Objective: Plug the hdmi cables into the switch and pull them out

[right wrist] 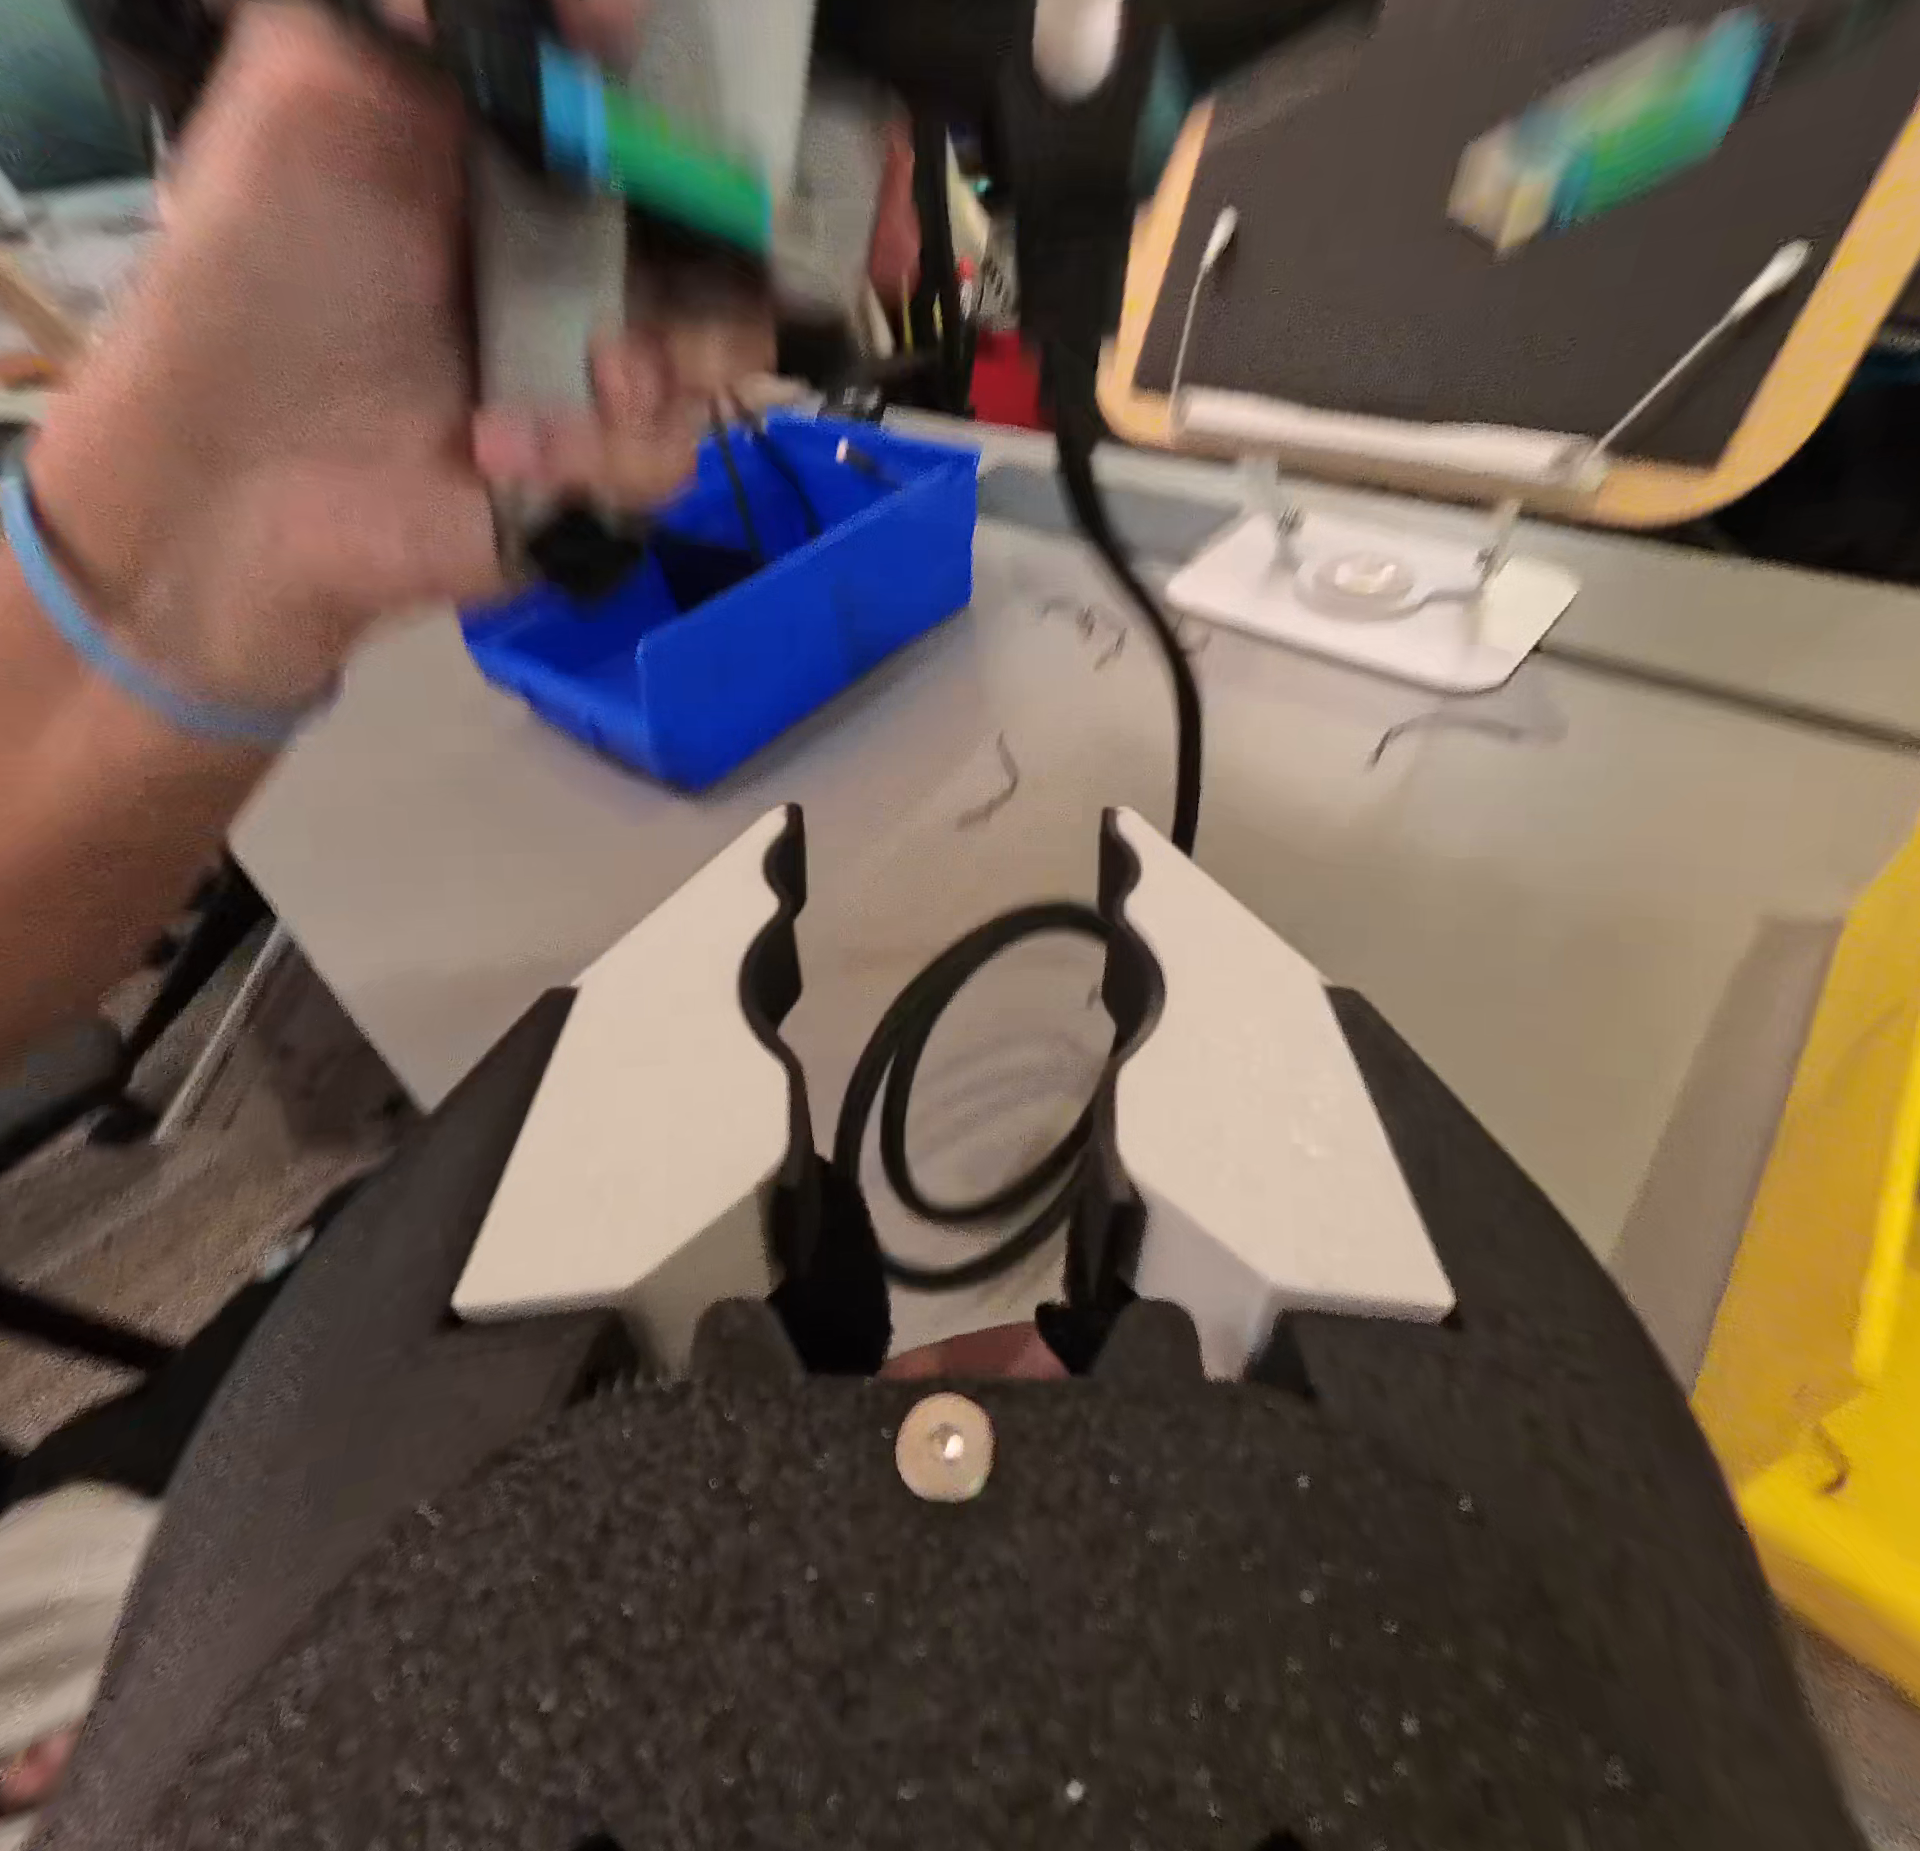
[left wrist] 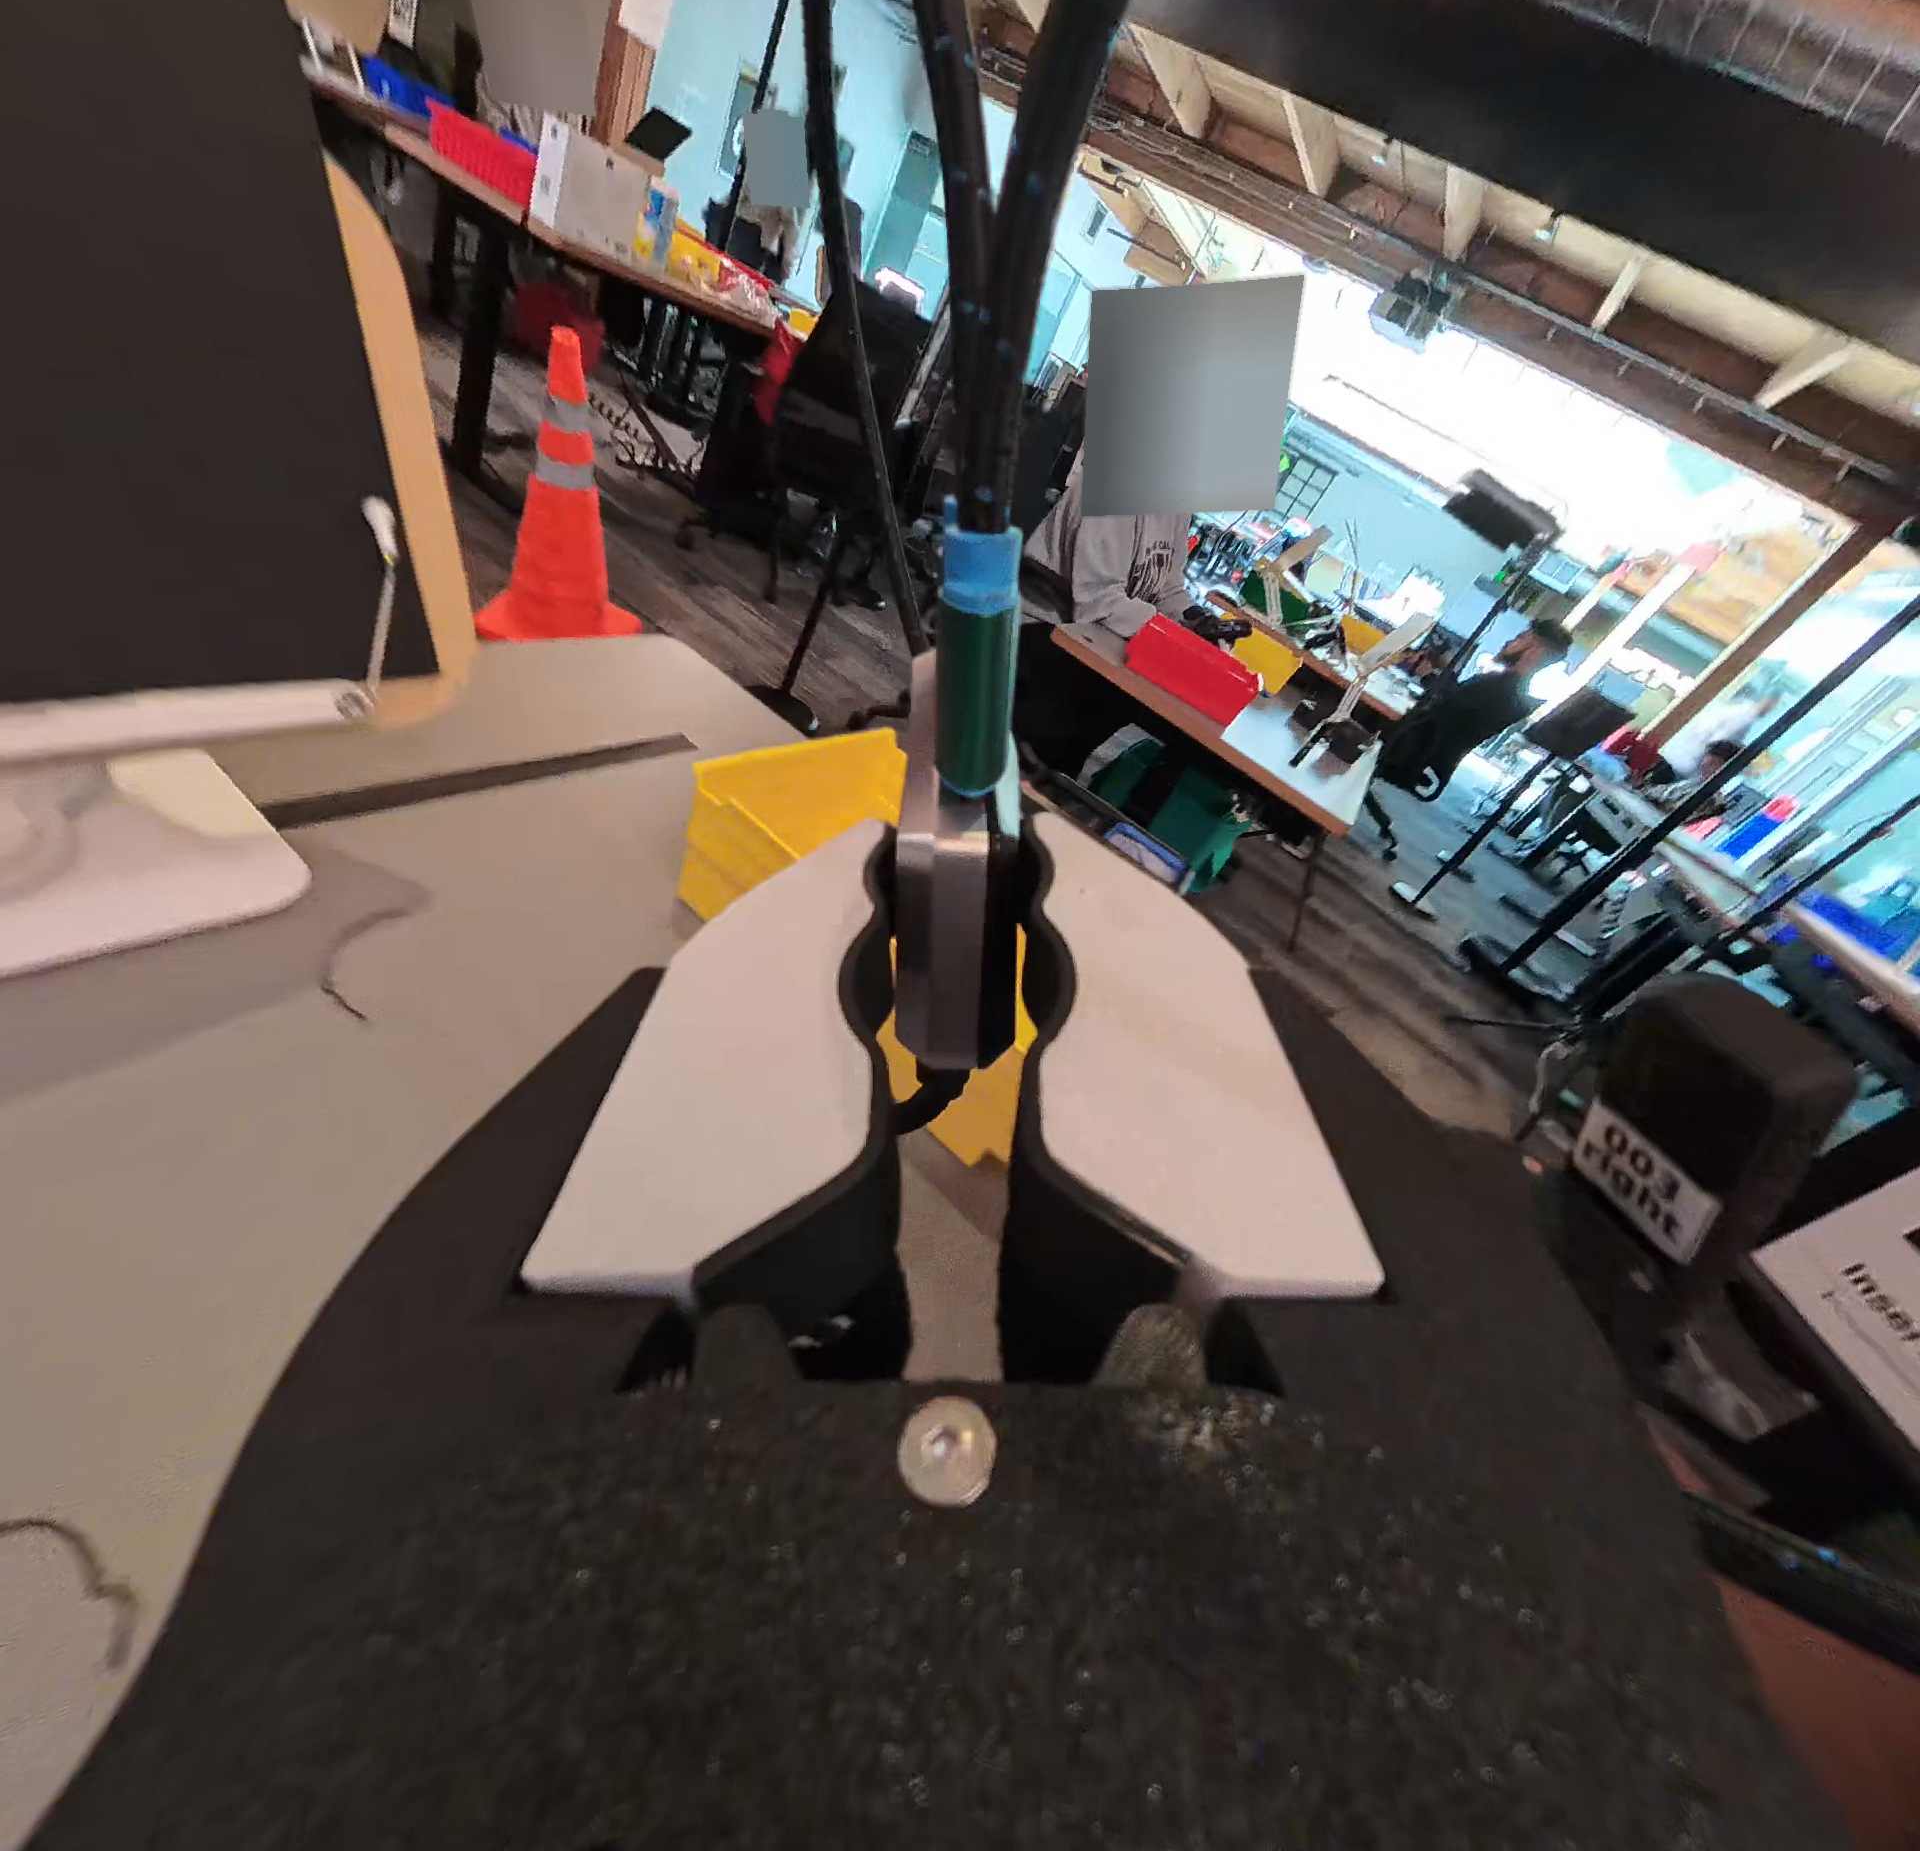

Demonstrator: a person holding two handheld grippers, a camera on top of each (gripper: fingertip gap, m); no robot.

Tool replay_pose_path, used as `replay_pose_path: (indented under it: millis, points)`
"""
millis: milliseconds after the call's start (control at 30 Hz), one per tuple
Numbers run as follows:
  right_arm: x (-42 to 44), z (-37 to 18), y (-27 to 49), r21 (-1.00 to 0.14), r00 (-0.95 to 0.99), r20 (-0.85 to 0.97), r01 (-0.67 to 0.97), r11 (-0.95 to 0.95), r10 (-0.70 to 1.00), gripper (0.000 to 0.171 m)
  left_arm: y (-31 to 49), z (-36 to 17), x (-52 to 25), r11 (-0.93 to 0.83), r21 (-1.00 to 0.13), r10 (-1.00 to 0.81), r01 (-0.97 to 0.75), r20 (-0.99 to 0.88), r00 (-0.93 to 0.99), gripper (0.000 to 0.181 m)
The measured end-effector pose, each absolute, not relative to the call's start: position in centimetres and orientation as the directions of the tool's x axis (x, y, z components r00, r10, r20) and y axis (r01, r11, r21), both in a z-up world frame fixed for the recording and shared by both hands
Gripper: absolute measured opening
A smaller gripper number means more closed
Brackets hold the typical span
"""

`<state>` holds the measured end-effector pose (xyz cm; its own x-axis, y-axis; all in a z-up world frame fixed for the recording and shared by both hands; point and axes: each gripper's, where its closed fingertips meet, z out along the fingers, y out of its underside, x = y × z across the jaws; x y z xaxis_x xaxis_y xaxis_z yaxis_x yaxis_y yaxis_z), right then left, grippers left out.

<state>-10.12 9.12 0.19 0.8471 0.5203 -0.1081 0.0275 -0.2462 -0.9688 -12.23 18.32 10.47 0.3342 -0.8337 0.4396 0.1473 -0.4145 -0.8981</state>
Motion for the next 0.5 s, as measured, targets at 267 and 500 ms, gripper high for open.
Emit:
replay_pose_path:
  millis: [267, 500]
  points:
    - [-10.1, 2.4, 16.1, -0.993, 0.899, -0.001, 0.049, -0.103, 0.437, 0.033, 15.5, 7.3, -10.7, -0.52, -0.836, -0.777, 0.175, 0.548, 0.311, 0.02]
    - [-11.6, 2.5, 14.3, -0.999, 0.75, 0.021, 0.037, -0.009, 0.661, 0.024, 12.7, 7.7, -13.5, -0.249, -0.966, -0.929, 0.069, 0.258, 0.267, 0.046]
